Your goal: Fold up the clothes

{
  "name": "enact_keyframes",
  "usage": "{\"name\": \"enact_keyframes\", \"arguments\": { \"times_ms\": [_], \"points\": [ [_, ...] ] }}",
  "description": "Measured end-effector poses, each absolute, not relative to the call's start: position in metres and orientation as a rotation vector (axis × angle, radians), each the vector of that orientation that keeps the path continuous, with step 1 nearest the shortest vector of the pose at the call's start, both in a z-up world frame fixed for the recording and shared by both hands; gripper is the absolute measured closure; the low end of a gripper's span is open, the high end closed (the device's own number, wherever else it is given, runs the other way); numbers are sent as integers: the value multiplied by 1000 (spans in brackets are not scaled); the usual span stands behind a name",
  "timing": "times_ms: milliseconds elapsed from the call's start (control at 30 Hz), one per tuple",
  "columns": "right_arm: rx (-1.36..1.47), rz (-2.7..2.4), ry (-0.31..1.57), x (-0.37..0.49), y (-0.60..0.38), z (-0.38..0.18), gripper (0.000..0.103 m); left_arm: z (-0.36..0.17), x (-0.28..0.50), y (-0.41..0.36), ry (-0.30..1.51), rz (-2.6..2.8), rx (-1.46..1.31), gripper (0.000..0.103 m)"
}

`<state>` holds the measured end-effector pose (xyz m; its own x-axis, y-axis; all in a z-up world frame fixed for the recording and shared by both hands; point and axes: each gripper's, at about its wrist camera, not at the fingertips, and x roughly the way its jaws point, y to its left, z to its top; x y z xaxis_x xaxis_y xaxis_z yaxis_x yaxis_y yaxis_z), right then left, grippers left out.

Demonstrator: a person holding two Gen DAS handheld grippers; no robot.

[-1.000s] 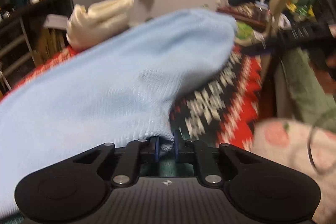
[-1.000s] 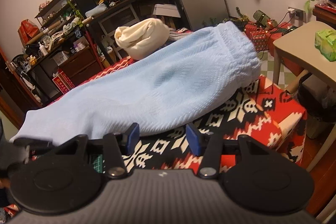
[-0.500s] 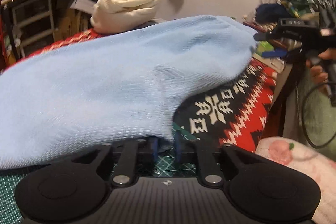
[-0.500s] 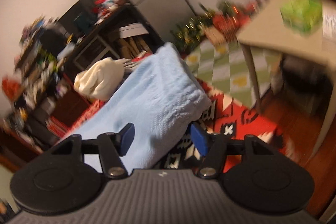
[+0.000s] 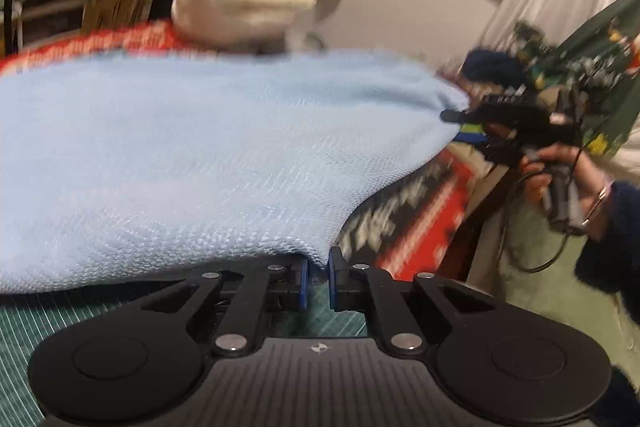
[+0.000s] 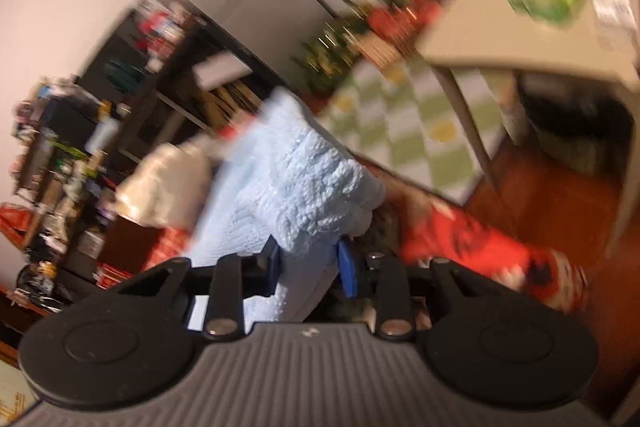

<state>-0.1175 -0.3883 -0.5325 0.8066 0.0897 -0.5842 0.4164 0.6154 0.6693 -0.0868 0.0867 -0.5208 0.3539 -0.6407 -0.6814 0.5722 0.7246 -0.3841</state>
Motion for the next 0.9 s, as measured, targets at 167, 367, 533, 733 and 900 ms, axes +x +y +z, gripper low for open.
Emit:
{"name": "enact_keyframes", "arguments": {
  "times_ms": [167,367,533,733,900],
  "points": [
    [865,-197,613,-129,-389,-544,67,-529,-82,94,995,-738,-194,90],
    [680,-170,608,-152,-373,-514,65,-516,-110,110,991,-715,-143,90],
    [396,-105,575,-156,-324,-485,65,-486,-113,109,836,-673,-165,90],
    [180,-24,591,-125,-269,-485,69,-498,-77,81,816,-595,-179,90],
    [22,-48,668,-105,-254,-519,73,-523,-66,71,852,-549,-135,94]
  ]
}}
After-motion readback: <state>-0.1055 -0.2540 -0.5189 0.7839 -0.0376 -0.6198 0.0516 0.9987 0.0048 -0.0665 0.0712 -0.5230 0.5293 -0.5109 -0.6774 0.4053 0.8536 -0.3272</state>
